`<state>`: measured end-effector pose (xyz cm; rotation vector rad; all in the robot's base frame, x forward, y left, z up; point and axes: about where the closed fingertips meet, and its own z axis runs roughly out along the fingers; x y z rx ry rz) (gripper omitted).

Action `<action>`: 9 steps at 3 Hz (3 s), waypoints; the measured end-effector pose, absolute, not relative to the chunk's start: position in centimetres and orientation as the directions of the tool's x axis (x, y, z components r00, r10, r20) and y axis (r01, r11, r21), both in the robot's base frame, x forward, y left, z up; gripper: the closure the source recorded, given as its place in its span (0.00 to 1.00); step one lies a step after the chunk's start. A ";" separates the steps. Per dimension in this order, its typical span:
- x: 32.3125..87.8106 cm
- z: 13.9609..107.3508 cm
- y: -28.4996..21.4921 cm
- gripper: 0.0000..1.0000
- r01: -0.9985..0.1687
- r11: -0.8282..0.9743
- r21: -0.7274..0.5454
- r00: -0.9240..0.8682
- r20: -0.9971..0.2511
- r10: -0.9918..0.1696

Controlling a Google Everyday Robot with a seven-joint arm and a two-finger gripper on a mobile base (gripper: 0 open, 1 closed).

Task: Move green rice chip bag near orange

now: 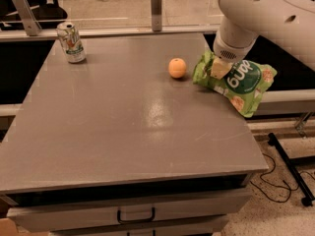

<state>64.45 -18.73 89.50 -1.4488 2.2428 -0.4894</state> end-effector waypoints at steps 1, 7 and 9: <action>64.8 88.4 -18.5 0.36 -0.776 0.399 -0.488 -0.372 -0.156 -0.915; 65.1 85.8 -15.1 0.00 -0.807 0.407 -0.428 -0.361 -0.188 -0.913; 65.0 89.4 -15.1 0.00 -0.769 0.418 -0.484 -0.346 -0.234 -0.909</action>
Offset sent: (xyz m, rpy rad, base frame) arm 0.0104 0.0104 -0.0290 0.0152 0.0569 -0.0031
